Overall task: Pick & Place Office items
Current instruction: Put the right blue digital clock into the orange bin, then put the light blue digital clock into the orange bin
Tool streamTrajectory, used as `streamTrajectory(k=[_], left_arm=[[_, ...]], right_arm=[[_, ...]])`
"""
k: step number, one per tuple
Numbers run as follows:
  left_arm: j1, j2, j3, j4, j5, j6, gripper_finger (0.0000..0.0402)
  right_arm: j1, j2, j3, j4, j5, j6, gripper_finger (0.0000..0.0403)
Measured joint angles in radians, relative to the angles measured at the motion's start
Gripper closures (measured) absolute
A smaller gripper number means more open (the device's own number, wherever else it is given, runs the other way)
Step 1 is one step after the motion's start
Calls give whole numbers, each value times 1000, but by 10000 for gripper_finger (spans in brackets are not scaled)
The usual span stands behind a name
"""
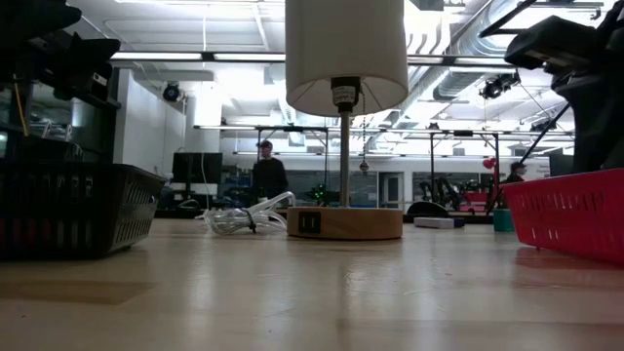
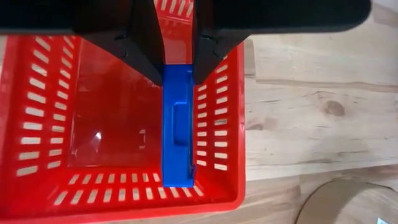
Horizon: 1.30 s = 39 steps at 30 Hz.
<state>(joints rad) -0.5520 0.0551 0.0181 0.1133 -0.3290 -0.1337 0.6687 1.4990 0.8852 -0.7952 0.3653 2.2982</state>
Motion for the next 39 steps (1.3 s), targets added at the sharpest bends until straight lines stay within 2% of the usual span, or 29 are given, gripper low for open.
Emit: streamTrajectory(k=[5,21,32,39], left_arm=[[0,0,0,0,0,0,202],[0,0,0,0,0,0,202],[0,0,0,0,0,0,202],[0,0,0,0,0,0,202]], right_arm=[[-5,0,0,0,1,-19,350],[-4,-1,0,-1,2,-26,303],[-4,-4,0,-1,10,-26,304],[-1,-81,0,-3,41,-55,305]])
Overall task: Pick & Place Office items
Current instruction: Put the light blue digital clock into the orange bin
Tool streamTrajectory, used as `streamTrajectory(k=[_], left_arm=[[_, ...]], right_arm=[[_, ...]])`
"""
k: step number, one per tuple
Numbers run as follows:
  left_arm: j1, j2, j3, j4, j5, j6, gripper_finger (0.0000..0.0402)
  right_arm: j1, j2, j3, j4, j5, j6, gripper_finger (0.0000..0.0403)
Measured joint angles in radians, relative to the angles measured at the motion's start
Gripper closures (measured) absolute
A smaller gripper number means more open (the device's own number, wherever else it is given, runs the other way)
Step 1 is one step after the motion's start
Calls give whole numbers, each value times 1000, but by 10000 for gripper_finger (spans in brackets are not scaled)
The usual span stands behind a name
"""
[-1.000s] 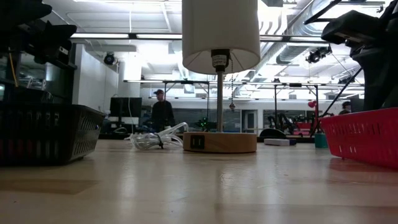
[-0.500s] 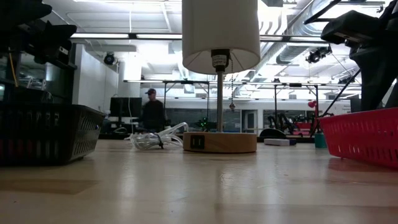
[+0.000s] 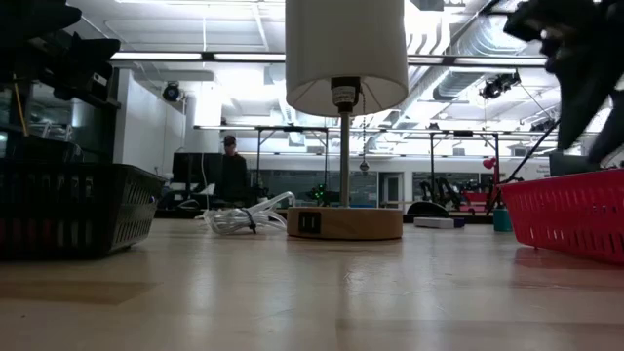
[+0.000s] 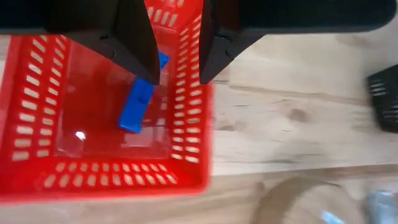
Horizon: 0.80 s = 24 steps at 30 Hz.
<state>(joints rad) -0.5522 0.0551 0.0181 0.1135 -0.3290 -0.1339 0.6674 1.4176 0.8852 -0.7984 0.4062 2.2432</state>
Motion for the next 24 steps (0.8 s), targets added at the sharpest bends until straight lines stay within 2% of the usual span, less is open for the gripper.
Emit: streamTrajectory(k=[9,14,19,24], left_arm=[[0,0,0,0,0,0,202],[0,0,0,0,0,0,202],[0,0,0,0,0,0,202],[0,0,0,0,0,0,202]], right_arm=[[-4,-139,0,-102,84,-120,305],[-52,-202,0,-153,135,-233,305],[-161,-253,0,-143,149,-442,306],[-296,-276,0,-16,133,-755,306]])
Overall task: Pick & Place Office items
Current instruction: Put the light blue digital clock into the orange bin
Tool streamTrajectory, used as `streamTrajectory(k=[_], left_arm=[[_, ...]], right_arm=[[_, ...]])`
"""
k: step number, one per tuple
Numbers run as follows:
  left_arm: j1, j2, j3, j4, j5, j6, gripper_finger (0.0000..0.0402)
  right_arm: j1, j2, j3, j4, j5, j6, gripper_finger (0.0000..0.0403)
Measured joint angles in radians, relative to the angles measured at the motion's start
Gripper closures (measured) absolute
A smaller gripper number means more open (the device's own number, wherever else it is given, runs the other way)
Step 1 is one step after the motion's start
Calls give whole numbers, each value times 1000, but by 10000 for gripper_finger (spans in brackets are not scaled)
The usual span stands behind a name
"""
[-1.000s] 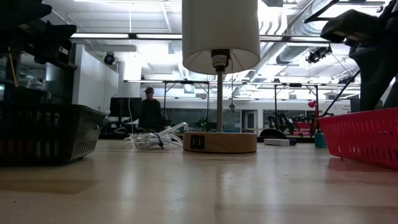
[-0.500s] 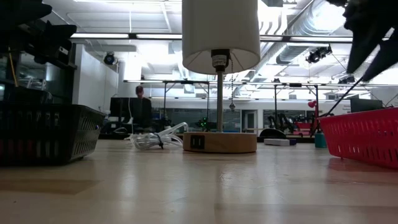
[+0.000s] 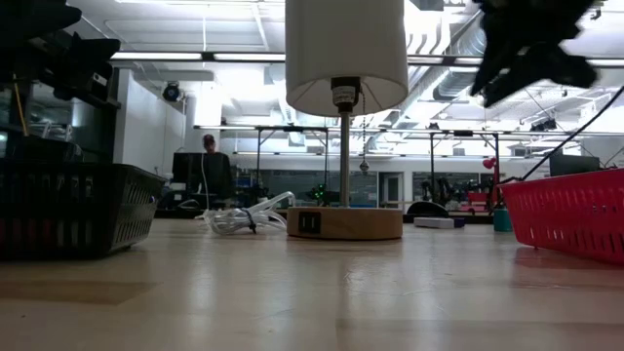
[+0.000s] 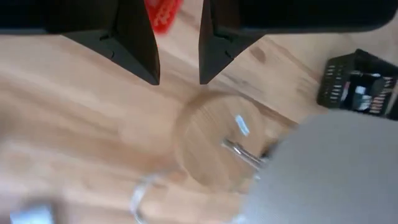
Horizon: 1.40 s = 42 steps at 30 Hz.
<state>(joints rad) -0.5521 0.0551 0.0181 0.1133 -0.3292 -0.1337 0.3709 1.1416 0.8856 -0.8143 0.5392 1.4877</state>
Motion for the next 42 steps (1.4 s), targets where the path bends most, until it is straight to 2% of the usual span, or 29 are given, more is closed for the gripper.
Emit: streamTrajectory(k=[4,7,13,16,28,32,37,42], left_arm=[[0,0,0,0,0,0,202],[0,0,0,0,0,0,202],[0,0,0,0,0,0,202],[0,0,0,0,0,0,202],[0,0,0,0,0,0,202],[0,0,0,0,0,0,202],[0,0,0,0,0,0,202],[0,0,0,0,0,0,202]], right_arm=[[-126,-6,0,61,-53,-268,306],[-218,-7,0,60,-88,-405,306],[-401,-7,0,22,-216,-500,306],[-472,-7,0,-8,-235,-551,306],[-637,28,0,14,-291,-790,306],[-693,70,0,69,-363,-861,306],[-773,95,0,150,-461,-1013,306],[-832,95,1,176,-456,-1179,306]])
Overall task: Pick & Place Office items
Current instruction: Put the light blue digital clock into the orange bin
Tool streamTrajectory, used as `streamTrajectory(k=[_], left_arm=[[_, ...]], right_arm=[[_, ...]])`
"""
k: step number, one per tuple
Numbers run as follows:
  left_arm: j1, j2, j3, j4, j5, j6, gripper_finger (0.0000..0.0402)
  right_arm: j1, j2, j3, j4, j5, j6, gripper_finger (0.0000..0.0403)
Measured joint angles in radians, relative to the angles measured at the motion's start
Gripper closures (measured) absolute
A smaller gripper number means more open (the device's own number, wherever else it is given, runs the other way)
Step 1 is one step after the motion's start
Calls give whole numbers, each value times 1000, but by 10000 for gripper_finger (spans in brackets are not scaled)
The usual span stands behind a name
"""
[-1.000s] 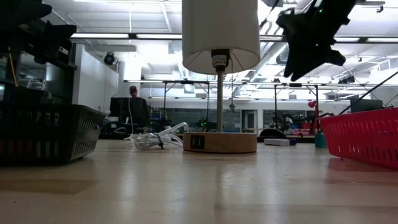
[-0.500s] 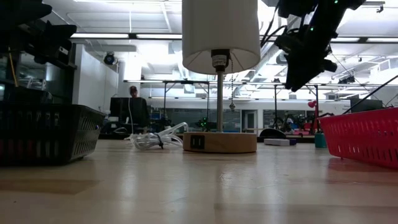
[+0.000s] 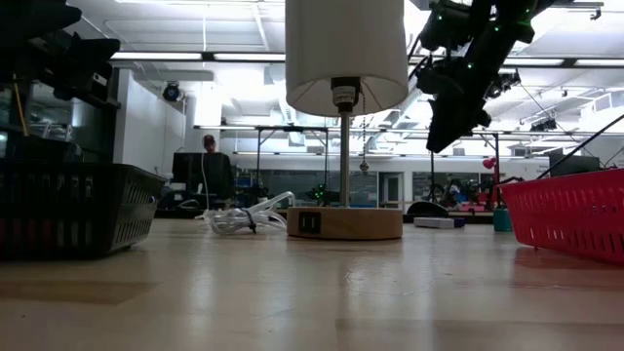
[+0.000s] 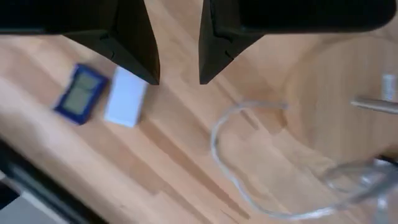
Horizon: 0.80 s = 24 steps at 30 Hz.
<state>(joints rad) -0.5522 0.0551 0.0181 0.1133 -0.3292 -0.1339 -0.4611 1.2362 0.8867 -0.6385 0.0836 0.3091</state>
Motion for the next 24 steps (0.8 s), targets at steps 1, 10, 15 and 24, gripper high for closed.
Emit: streamTrajectory(k=[1,10,15,24], left_arm=[[0,0,0,0,0,0,202],[0,0,0,0,0,0,202],[0,0,0,0,0,0,202],[0,0,0,0,0,0,202]], right_arm=[[-12,0,5,-6,4,-29,306],[-42,-1,80,-14,154,-307,306],[-42,-1,109,-70,237,-476,306],[-44,1,109,-215,257,-765,306]])
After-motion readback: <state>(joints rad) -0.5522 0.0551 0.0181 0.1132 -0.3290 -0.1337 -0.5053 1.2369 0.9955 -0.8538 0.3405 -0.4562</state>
